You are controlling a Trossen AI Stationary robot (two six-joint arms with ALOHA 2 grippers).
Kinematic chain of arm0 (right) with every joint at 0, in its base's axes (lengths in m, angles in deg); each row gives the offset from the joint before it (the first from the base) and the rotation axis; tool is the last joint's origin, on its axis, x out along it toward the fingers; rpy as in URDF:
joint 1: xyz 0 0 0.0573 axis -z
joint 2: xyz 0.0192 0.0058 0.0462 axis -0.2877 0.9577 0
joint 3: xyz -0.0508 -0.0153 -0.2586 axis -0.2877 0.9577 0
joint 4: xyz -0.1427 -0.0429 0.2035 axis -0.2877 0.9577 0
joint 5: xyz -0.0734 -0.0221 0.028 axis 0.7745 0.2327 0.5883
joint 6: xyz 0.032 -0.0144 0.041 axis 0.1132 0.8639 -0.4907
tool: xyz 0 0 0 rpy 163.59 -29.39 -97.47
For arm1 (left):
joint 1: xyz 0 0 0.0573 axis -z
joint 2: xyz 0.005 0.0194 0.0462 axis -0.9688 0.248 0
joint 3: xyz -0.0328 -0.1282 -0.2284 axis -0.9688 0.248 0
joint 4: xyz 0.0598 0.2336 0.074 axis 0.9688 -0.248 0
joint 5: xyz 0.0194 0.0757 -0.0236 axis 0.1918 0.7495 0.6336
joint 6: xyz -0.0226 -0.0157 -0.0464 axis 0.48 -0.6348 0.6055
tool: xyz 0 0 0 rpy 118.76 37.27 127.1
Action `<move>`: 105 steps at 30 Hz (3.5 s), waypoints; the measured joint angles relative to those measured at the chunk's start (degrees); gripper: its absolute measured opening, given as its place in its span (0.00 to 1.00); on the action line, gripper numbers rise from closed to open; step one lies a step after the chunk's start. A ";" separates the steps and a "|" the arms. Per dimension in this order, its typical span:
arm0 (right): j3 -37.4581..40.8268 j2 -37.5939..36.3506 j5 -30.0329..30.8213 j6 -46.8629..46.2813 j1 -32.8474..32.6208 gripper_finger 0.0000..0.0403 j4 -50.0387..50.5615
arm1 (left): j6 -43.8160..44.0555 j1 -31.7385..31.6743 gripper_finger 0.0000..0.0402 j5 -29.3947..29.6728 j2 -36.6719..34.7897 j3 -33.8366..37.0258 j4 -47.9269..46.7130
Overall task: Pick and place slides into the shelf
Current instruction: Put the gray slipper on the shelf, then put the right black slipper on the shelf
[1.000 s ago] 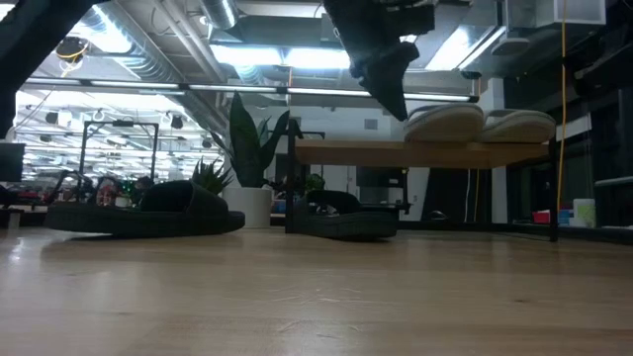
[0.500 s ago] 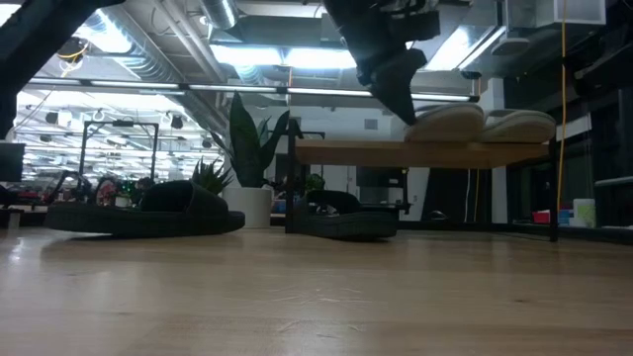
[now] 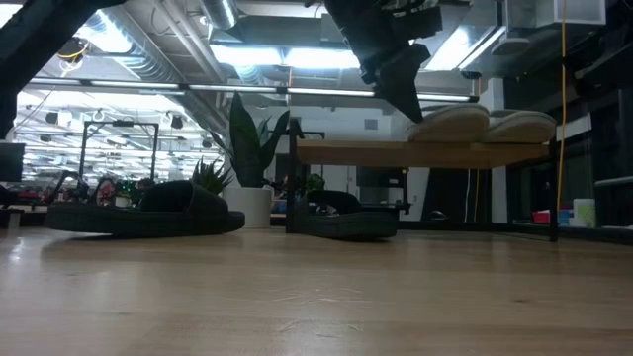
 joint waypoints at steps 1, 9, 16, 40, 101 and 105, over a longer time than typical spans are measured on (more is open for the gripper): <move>0.02 -0.01 0.00 -0.08 0.00 0.01 0.00 | 0.00 -0.04 0.00 -0.03 -0.01 0.00 0.02; 0.00 0.00 0.00 -0.20 -0.01 0.01 0.00 | -0.04 -0.26 0.00 -1.81 -0.01 0.00 0.98; 0.00 0.01 0.00 -0.22 0.00 0.01 0.00 | -0.05 -0.26 0.00 -4.26 -0.01 0.00 1.86; 0.00 0.01 0.00 -1.53 -0.02 0.01 0.00 | -1.55 -0.30 0.00 -10.31 -0.01 0.00 5.95; -34.01 27.63 -0.05 25.76 7.89 0.01 1.95 | 24.19 26.66 0.00 22.11 -48.25 49.35 5.06; -37.86 32.90 -3.67 25.77 11.19 0.01 4.39 | 24.13 26.60 0.00 21.51 -54.77 62.28 16.34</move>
